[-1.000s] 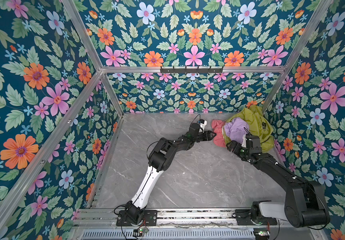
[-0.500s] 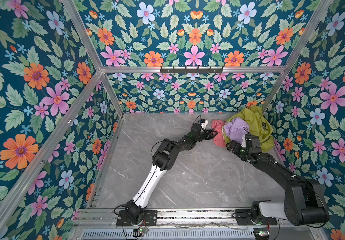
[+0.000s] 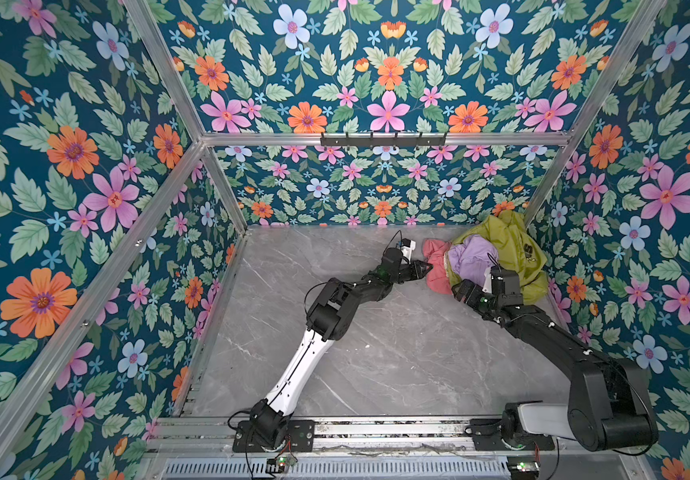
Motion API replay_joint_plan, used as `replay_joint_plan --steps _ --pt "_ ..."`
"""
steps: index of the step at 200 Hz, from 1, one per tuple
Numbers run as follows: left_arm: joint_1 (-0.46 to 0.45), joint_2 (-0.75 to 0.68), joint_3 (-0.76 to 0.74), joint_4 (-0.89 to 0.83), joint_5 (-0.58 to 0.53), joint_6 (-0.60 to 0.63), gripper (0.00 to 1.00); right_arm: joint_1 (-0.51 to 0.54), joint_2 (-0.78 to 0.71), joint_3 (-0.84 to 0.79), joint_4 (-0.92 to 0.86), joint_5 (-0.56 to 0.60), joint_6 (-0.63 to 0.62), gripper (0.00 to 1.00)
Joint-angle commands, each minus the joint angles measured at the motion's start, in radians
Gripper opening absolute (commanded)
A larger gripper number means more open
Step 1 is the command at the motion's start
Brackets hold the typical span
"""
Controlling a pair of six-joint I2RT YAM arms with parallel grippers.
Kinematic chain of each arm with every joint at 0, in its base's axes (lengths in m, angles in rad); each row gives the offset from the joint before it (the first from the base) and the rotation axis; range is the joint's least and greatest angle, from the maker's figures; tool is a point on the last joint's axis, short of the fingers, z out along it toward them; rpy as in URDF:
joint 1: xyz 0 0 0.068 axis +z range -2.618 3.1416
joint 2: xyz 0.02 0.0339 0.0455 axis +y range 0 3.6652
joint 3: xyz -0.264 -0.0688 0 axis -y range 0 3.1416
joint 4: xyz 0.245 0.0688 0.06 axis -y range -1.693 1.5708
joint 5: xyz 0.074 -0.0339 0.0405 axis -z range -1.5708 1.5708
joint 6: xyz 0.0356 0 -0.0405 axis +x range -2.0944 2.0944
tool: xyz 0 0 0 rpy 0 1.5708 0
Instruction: Pick out a specific cloth from the pile
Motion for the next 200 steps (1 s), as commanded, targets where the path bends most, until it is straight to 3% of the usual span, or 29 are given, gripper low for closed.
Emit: replay_joint_plan --steps 1,107,200 --pt "0.001 -0.021 -0.013 0.032 0.014 0.002 0.22 0.002 -0.004 0.005 0.007 -0.004 0.011 0.98" --pt "-0.004 -0.08 -0.062 0.054 0.011 0.021 0.0 0.002 -0.016 0.003 0.005 -0.007 0.023 0.98" --pt "-0.02 -0.165 -0.092 0.064 -0.002 0.037 0.0 0.001 -0.032 0.001 0.0 -0.001 0.028 0.98"
